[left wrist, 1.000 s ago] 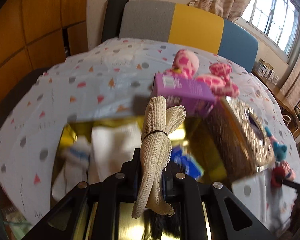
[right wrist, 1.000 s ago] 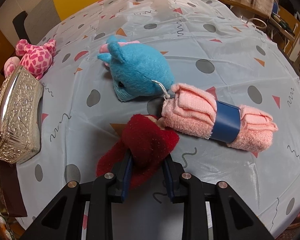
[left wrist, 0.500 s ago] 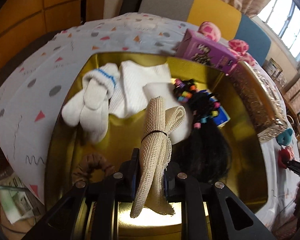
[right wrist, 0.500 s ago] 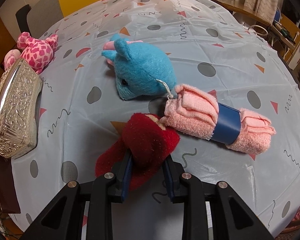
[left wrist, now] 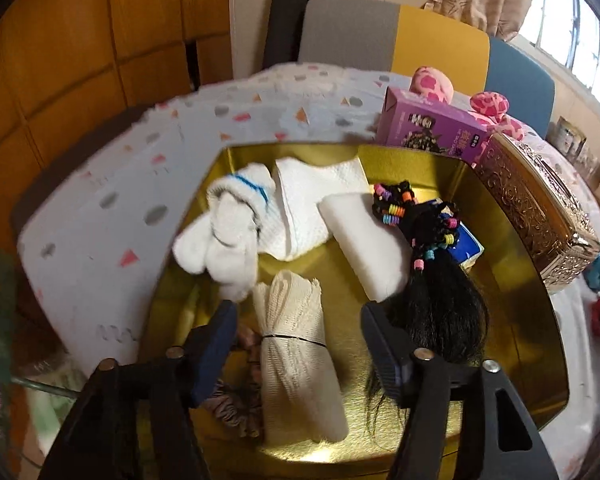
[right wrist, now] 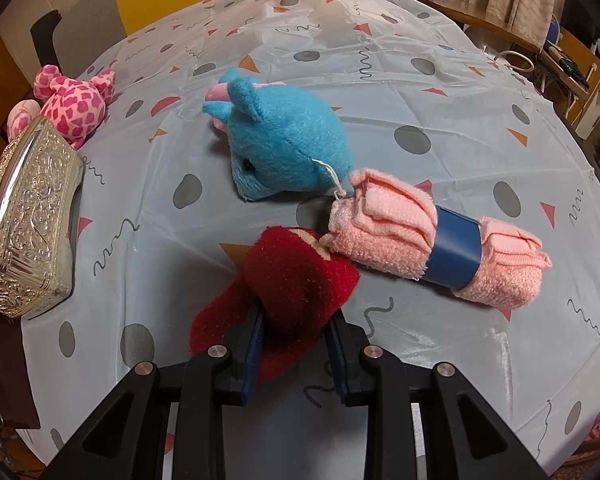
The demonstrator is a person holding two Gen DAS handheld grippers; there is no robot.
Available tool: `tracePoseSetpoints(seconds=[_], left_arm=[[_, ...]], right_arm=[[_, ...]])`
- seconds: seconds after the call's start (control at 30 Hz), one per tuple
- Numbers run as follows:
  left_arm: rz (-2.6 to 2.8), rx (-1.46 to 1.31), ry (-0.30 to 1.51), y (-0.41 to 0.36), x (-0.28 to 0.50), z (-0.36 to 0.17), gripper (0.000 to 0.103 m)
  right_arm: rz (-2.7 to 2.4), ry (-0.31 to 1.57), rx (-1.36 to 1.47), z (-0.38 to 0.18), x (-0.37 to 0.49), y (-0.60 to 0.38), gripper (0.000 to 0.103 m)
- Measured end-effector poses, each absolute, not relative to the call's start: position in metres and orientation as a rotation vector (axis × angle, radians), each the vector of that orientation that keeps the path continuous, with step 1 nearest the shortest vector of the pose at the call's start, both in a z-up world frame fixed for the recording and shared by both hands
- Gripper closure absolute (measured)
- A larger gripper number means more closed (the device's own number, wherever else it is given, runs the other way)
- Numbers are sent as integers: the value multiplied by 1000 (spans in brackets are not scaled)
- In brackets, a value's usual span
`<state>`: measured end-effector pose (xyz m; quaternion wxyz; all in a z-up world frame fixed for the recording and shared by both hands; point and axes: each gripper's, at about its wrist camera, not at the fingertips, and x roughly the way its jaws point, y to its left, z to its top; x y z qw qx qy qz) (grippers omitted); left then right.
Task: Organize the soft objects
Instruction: 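Lower the beige roll into the gold tray and open the left gripper, then carry the red knit hat over the gold tray with the right gripper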
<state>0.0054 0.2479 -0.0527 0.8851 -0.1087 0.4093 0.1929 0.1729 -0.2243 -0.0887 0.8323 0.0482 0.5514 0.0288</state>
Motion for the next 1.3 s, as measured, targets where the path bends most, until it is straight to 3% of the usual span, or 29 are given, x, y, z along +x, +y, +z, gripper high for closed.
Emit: tracePoseSetpoints(seconds=[0.57, 1.3], left_arm=[[447, -164, 737, 227, -19, -18, 19], [452, -187, 741, 240, -33, -23, 19]], right_arm=[[54, 1152, 64, -87, 169, -220, 74], [71, 1097, -50, -75, 173, -174, 85]])
